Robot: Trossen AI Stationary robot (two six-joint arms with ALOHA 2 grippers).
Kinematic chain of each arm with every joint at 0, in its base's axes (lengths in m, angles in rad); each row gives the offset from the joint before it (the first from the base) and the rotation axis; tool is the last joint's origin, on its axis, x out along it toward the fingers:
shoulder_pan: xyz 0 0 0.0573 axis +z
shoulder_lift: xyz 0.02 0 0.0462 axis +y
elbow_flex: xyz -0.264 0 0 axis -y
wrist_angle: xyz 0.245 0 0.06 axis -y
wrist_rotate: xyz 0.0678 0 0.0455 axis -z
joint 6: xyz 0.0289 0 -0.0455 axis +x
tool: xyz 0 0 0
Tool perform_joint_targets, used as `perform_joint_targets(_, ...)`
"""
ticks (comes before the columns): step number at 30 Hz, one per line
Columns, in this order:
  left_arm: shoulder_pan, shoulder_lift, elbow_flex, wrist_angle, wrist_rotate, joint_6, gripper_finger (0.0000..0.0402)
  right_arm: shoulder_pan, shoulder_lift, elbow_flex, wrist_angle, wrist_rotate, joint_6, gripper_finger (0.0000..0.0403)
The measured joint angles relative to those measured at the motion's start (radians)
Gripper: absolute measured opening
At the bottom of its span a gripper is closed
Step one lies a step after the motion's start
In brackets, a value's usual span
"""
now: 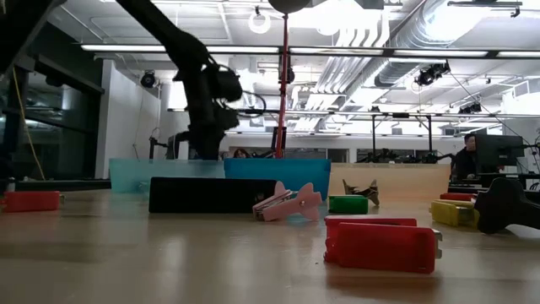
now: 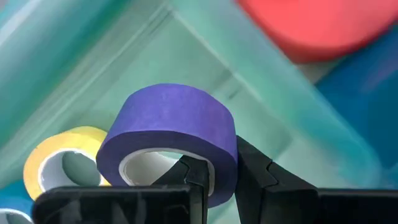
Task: Pick and place Stapler, Stapler remover, tape
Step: Put the dark blue tape into the light green bin, then put the gray staple remover into the blue bin
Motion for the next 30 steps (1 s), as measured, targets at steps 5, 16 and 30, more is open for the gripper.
perform_joint_targets(5,0.012,0.047,0.000,-0.004,-0.008,0.055,0.0037,-0.015,0.000,0.000,0.000,0.000,0.024,0.0165)
perform_joint_targets(16,0.010,0.059,0.000,-0.003,-0.036,0.102,0.0129,-0.016,0.000,0.000,0.000,-0.007,0.058,0.0165)
perform_joint_targets(30,0.010,0.033,0.030,-0.028,-0.018,0.128,0.0196,-0.016,0.001,-0.048,-0.077,-0.011,0.164,0.0165)
